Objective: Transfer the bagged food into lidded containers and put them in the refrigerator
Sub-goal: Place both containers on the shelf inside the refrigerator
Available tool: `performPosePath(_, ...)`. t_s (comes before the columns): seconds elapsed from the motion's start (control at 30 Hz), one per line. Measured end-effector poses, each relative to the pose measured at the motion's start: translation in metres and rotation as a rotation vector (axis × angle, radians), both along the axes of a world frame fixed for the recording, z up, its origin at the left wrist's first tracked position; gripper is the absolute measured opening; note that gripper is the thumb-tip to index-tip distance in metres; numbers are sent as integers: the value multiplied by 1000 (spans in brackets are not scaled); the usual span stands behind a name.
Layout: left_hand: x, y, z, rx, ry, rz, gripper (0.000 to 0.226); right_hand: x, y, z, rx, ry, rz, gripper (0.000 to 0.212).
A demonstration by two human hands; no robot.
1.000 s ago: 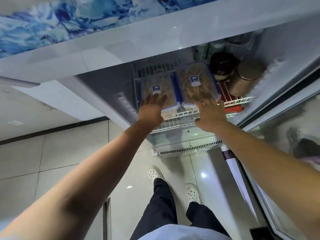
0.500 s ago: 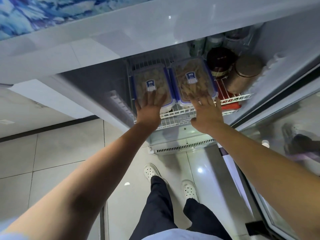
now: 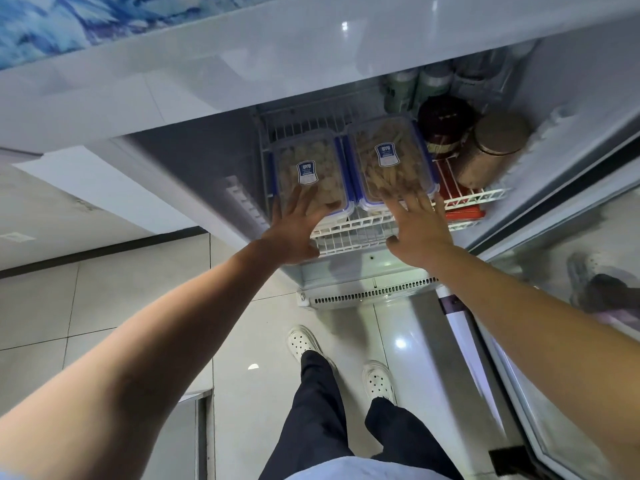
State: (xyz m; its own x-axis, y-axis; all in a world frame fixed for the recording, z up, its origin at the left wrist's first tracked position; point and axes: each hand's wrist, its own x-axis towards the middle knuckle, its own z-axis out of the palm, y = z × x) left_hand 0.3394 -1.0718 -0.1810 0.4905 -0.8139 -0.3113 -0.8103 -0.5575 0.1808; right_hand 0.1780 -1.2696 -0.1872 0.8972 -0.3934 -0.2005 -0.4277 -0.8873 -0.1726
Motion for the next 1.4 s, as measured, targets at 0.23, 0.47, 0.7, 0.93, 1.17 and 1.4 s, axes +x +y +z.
performPosePath(0.23,-5,-12,9,-187,134,212,63,-14,-31,1,51,-9,148,98)
performPosePath(0.47,-35,-35,5,-83,28,339,87,-13,-16,-2,50,6,71,98)
performPosePath(0.7,-52,-42,6,9,-28,366,90,-13,-3,4,3,98,23,101)
performPosePath(0.93,-75,-26,25,87,-63,294,97,-40,7,14,43,187,54,95)
performPosePath(1.17,-137,-12,59,-19,-179,142,95,-105,20,56,144,-13,-54,84)
performPosePath(1.4,-186,-30,83,-136,-82,-51,90,-188,32,97,121,-159,-218,77)
